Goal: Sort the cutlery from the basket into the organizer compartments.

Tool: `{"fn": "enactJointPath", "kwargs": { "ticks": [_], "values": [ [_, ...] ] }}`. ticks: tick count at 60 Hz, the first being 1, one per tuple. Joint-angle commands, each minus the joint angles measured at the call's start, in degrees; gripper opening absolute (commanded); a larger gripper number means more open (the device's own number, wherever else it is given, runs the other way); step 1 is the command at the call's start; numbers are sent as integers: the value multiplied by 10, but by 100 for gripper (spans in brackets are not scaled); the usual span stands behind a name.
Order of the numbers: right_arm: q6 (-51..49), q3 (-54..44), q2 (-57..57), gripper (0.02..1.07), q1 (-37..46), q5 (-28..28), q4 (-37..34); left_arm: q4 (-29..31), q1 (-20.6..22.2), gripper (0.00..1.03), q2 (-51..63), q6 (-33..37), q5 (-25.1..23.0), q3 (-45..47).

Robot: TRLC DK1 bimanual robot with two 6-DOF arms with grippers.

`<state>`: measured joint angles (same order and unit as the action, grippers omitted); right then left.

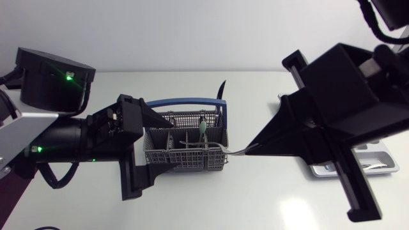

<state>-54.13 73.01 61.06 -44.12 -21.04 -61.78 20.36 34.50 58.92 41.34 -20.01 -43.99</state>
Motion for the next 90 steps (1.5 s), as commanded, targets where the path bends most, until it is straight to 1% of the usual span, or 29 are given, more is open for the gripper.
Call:
{"fn": "enactJointPath", "kwargs": {
  "ticks": [1,6,9,17,19,23,29,36,39,50,55,62,71,80,82,85,86,87,88,90],
  "values": [
    [18,-10,-6,8,-11,-8,-9,11,-4,92,16,30,-23,-21],
    [26,-12,-8,8,-17,-18,-10,22,-7,91,23,34,-44,-29],
    [29,-10,-8,8,-18,-23,-11,24,-8,87,24,36,-57,-30],
    [36,-5,-7,8,-22,-35,-17,23,-8,72,35,45,-71,-31],
    [39,-4,-6,8,-25,-37,-19,21,-10,66,39,47,-73,-33],
    [45,-2,-5,8,-32,-37,-19,21,-15,60,44,48,-86,-38],
    [49,0,-5,8,-38,-38,-19,20,-17,59,48,48,-96,-44],
    [52,1,-4,8,-40,-38,-17,18,-16,46,59,48,-101,-48],
    [52,2,-5,8,-40,-38,-16,18,-15,37,63,48,-103,-50],
    [52,-2,-8,8,-39,-38,-13,24,-10,20,74,46,-118,-55],
    [51,-2,-11,8,-38,-38,-13,28,2,19,80,46,-119,-57],
    [50,-4,-16,8,-36,-38,-12,28,3,16,81,46,-137,-58],
    [48,-9,-23,8,-33,-38,-12,28,7,16,87,45,-137,-61],
    [49,-18,-32,8,-24,-37,4,28,8,14,89,42,-139,-62],
    [51,-21,-38,11,-20,-37,15,28,8,13,90,42,-141,-62],
    [52,-21,-41,27,-12,-37,18,28,7,13,90,39,-145,-62],
    [52,-20,-42,35,-10,-37,18,28,6,13,90,39,-146,-62],
    [52,-20,-43,41,-9,-37,18,28,4,13,90,38,-149,-62],
    [52,-20,-45,44,-7,-37,18,29,4,13,90,38,-149,-61],
    [52,-23,-49,48,-6,-37,22,30,1,12,89,38,-152,-59]
  ]
}}
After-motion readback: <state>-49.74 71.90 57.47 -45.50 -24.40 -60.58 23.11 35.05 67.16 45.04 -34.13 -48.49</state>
